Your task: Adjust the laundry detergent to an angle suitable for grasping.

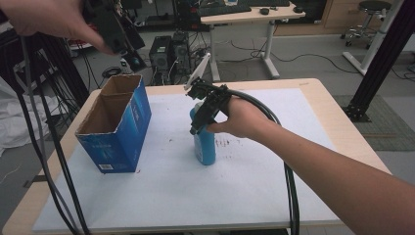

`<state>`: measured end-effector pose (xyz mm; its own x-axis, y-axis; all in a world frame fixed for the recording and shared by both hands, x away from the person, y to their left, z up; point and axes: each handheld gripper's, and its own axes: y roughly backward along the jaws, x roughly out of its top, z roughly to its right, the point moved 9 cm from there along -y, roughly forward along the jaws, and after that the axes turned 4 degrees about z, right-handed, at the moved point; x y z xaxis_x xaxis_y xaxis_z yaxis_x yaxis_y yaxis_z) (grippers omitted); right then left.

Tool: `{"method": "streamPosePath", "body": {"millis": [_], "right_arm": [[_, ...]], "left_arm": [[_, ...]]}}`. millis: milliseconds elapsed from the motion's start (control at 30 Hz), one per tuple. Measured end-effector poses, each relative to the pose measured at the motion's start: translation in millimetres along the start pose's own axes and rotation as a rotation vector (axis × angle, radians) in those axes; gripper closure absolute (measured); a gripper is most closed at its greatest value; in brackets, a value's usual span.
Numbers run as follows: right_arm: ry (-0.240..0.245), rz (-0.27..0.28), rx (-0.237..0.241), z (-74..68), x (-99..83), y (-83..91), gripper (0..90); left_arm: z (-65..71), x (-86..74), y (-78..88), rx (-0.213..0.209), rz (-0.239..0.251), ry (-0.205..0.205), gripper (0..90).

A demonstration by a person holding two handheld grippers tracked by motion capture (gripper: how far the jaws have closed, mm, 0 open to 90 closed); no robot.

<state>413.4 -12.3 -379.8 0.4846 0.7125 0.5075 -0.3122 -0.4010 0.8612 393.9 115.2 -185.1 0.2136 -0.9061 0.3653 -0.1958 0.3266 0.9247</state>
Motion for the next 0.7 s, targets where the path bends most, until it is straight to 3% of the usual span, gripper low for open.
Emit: {"method": "streamPosePath", "body": {"millis": [700], "right_arm": [[0.008, 0.005, 0.002, 1.6, -2.8, 2.7, 33.3]], "left_arm": [[0.0, -0.2, 0.0, 0.000, 0.000, 0.000, 17.0]]}}
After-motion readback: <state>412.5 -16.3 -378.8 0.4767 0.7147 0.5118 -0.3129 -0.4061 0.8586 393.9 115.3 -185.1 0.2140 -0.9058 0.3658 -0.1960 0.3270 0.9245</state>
